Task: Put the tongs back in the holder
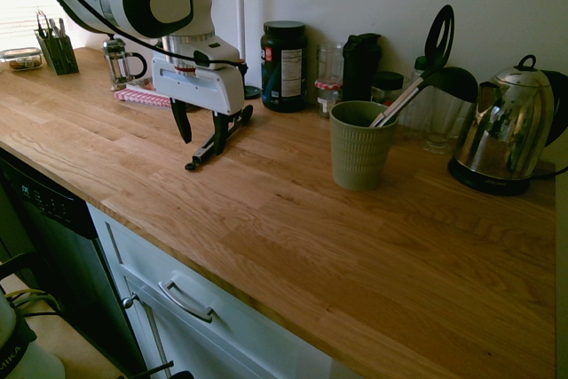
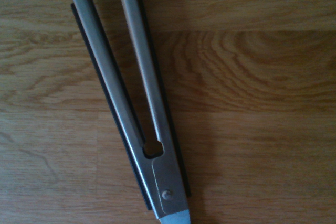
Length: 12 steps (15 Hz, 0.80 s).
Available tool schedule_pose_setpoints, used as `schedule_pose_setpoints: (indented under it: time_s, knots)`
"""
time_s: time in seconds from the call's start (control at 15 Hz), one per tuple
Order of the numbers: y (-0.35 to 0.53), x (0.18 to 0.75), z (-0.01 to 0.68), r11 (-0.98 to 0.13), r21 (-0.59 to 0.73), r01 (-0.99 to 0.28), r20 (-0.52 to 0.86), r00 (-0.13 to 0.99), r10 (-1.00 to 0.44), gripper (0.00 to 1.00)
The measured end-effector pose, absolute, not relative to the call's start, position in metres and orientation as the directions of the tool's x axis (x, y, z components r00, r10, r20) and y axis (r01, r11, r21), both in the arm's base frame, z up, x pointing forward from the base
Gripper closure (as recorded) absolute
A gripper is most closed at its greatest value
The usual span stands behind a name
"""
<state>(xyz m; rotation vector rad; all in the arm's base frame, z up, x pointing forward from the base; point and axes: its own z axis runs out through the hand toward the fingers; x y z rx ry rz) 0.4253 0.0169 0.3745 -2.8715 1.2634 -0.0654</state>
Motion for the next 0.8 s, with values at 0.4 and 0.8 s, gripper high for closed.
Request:
schedule_pose_setpoints:
  time_s: [0.4,0.8]
  knots:
    - [0.044,0.467,0.412,-0.781,-0.034,-0.624,0.100,0.775,-0.623,0.00]
    - [0.133,0.531,0.407,-0.916,-0.044,-0.399,0.168,0.901,-0.401,0.00]
